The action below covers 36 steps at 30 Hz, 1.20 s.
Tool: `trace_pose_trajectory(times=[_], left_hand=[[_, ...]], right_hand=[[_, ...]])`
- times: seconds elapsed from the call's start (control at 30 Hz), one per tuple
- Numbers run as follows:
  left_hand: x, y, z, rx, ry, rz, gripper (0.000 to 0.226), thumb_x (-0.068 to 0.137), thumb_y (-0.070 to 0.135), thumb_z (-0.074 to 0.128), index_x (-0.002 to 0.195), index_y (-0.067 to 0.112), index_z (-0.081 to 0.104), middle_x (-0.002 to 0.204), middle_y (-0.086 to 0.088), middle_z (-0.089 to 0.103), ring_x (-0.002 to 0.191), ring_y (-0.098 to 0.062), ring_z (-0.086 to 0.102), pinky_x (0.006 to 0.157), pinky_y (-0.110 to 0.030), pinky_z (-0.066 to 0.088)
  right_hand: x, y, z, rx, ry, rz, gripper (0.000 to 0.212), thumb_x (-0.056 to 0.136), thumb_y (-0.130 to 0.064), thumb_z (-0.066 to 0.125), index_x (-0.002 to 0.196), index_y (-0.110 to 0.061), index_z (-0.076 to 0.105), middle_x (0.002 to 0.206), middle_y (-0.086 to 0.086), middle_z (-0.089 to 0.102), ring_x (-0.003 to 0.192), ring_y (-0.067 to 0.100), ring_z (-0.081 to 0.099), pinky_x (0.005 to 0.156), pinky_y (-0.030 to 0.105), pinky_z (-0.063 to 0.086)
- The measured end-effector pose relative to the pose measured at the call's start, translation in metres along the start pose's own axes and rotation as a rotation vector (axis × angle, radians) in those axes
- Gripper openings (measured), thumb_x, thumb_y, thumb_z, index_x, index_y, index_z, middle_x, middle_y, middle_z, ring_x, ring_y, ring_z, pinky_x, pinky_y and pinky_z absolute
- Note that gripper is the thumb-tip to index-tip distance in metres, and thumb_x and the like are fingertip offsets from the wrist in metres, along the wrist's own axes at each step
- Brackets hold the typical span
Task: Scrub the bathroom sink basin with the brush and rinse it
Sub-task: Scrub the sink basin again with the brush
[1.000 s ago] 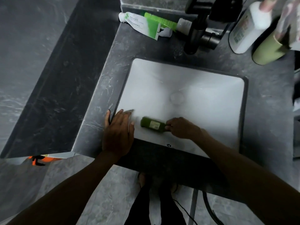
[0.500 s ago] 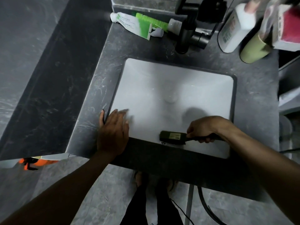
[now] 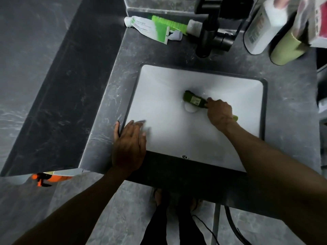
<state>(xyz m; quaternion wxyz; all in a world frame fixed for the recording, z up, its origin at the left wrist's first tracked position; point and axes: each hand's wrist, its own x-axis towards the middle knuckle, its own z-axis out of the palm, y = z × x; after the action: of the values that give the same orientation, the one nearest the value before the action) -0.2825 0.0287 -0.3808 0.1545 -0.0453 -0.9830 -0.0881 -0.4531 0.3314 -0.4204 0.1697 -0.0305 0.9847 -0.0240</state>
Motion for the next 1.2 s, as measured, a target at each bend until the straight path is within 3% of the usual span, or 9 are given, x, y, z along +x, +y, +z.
trace_pose_trajectory(times=[0.13,0.3,0.47,0.63,0.73,0.87,0.97,1.1,1.2], left_hand=[[0.0,0.0,-0.002,-0.013,-0.008,-0.016,0.039,0.108,0.026,0.04,0.128,0.005,0.065,0.132,-0.013,0.067,0.13,-0.028,0.059,0.121,-0.061,0.023],[0.0,0.001,-0.004,-0.012,-0.03,-0.028,0.038,0.107,0.025,0.043,0.127,0.004,0.066,0.131,-0.015,0.067,0.13,-0.029,0.059,0.119,-0.062,0.024],[0.001,0.001,-0.006,-0.013,-0.072,-0.052,0.044,0.107,0.03,0.037,0.128,0.003,0.065,0.131,-0.016,0.067,0.133,-0.028,0.057,0.121,-0.061,0.021],[0.0,0.002,-0.006,-0.018,-0.052,-0.039,0.041,0.107,0.028,0.041,0.128,0.002,0.065,0.131,-0.017,0.067,0.132,-0.028,0.057,0.12,-0.061,0.022],[0.0,0.003,-0.007,-0.035,-0.044,-0.033,0.04,0.107,0.027,0.042,0.128,0.002,0.065,0.131,-0.017,0.067,0.132,-0.028,0.058,0.12,-0.062,0.022],[-0.001,0.002,-0.006,-0.033,-0.04,-0.04,0.042,0.108,0.028,0.04,0.127,0.001,0.066,0.13,-0.018,0.068,0.132,-0.029,0.058,0.12,-0.063,0.022],[-0.002,0.002,-0.005,-0.03,-0.006,-0.014,0.039,0.106,0.025,0.045,0.126,-0.001,0.067,0.128,-0.019,0.068,0.13,-0.031,0.06,0.118,-0.064,0.024],[0.0,0.002,-0.006,-0.037,-0.079,-0.032,0.043,0.107,0.029,0.038,0.129,0.002,0.065,0.133,-0.016,0.066,0.135,-0.028,0.055,0.122,-0.062,0.019],[0.002,0.001,-0.009,-0.038,-0.16,-0.04,0.047,0.106,0.03,0.033,0.133,0.005,0.062,0.137,-0.013,0.064,0.141,-0.027,0.049,0.124,-0.06,0.014]], right_hand=[[0.006,0.007,0.009,0.168,-0.079,0.04,0.028,0.102,-0.025,0.043,0.121,-0.013,0.059,0.112,0.017,0.066,0.097,0.036,0.064,0.078,0.035,0.048],[-0.032,0.0,0.009,0.133,-0.372,-0.186,0.027,0.1,-0.029,0.046,0.119,-0.023,0.064,0.119,0.009,0.065,0.103,0.029,0.061,0.087,0.035,0.049],[-0.07,-0.02,-0.008,0.332,-0.697,-0.182,0.022,0.101,-0.038,0.046,0.091,-0.027,0.062,0.077,0.006,0.063,0.057,0.018,0.055,0.049,0.026,0.044],[-0.103,-0.059,-0.031,0.447,-0.861,-0.252,0.021,0.1,-0.039,0.048,0.103,-0.026,0.064,0.073,0.004,0.059,0.055,0.016,0.049,0.048,0.024,0.041],[-0.106,-0.049,-0.049,0.365,-0.938,-0.25,0.026,0.101,-0.036,0.046,0.09,-0.021,0.063,0.069,0.004,0.056,0.05,0.016,0.046,0.047,0.025,0.04],[-0.098,-0.002,-0.061,0.255,-1.11,-0.029,0.027,0.103,-0.033,0.046,0.095,-0.01,0.059,0.059,0.005,0.052,0.041,0.015,0.04,0.044,0.023,0.038],[-0.091,0.003,-0.052,0.214,-1.027,0.049,0.029,0.102,-0.033,0.045,0.091,-0.01,0.058,0.059,0.005,0.053,0.04,0.016,0.042,0.046,0.023,0.039],[-0.078,-0.026,-0.031,0.242,-0.729,0.07,0.023,0.097,-0.022,0.047,0.085,-0.006,0.058,0.068,0.009,0.06,0.049,0.019,0.051,0.046,0.023,0.04],[-0.074,-0.053,-0.01,0.186,-0.478,-0.001,0.027,0.1,-0.021,0.045,0.113,-0.005,0.062,0.104,0.014,0.066,0.09,0.028,0.065,0.066,0.031,0.048]])
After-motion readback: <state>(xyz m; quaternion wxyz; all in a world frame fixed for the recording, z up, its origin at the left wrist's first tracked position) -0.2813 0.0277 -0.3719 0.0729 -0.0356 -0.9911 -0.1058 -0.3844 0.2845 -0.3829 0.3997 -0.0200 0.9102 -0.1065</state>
